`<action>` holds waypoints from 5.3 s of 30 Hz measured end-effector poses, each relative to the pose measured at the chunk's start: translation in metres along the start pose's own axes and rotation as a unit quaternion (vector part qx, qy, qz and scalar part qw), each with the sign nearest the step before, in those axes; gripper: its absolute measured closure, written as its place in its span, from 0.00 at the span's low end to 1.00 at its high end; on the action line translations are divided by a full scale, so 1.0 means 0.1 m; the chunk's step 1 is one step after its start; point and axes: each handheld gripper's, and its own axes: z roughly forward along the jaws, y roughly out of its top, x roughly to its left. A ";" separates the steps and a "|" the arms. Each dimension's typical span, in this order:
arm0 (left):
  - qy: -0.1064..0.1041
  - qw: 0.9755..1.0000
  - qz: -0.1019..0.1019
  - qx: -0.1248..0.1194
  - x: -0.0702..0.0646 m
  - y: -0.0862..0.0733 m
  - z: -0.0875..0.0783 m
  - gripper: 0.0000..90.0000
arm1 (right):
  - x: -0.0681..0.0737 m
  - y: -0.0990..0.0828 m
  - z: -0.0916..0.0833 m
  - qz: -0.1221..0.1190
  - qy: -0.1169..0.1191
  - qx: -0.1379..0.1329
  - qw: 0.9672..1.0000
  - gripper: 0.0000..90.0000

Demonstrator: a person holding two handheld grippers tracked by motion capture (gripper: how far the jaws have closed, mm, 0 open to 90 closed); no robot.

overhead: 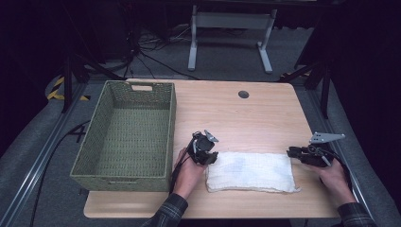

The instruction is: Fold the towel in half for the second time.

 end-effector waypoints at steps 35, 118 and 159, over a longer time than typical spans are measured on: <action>-0.004 1.000 -0.004 0.014 0.07 0.03 0.11 0.95 | -0.02 -0.03 0.14 -0.016 -0.002 0.041 0.999 0.98; -0.020 0.999 0.033 -0.027 -0.39 -0.34 -0.45 0.88 | 0.45 -0.30 -0.43 -0.016 0.038 -0.027 0.999 0.89; -0.061 0.997 0.050 -0.009 -0.29 -0.31 -0.19 0.58 | 0.46 -0.26 -0.09 -0.040 0.015 0.057 0.997 1.00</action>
